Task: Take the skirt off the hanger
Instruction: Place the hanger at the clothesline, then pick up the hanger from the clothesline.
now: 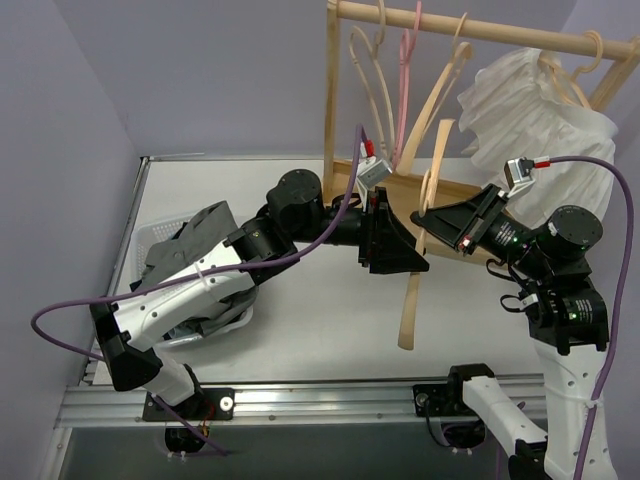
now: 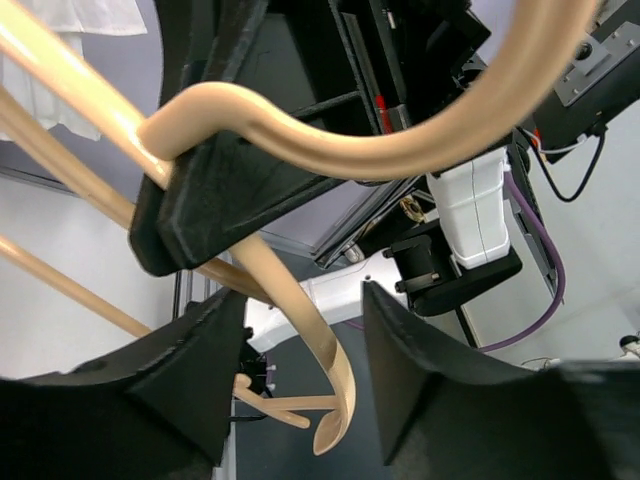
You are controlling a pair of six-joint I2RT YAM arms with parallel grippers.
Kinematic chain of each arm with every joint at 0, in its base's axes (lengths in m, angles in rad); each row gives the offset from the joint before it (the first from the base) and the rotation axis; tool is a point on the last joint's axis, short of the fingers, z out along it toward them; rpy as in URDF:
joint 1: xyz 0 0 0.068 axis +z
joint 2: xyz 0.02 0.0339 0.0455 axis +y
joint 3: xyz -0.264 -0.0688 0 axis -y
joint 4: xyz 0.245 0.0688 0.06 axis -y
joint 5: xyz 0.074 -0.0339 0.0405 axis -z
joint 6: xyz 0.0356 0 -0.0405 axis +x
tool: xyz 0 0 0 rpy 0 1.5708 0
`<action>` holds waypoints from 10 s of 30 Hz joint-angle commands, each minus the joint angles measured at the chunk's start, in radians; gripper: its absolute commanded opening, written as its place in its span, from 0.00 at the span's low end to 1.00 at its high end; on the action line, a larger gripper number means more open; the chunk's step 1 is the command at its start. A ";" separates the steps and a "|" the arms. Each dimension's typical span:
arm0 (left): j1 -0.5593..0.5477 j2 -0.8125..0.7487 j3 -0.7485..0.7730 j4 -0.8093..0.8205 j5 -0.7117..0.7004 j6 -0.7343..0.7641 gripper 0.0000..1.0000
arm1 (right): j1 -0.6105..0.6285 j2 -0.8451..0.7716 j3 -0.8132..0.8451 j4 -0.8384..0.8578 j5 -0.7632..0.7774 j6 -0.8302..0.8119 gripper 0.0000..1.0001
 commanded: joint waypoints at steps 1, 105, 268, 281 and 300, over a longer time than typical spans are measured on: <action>-0.005 0.008 0.058 0.031 -0.017 -0.047 0.55 | 0.007 -0.004 -0.001 0.083 -0.031 0.006 0.00; 0.005 0.035 -0.059 0.332 -0.141 -0.636 0.52 | 0.034 -0.214 -0.045 -0.107 -0.108 -0.232 0.00; -0.077 -0.412 -0.246 -0.504 -0.738 0.136 1.00 | 0.024 0.689 0.300 0.485 0.291 -0.135 0.00; -0.086 -0.361 -0.223 -0.495 -0.707 0.151 1.00 | 0.077 0.732 0.427 0.291 0.377 -0.290 0.58; -0.241 -0.280 -0.200 -0.396 -0.741 0.275 0.92 | 0.073 0.430 0.671 -0.369 0.856 -0.617 0.71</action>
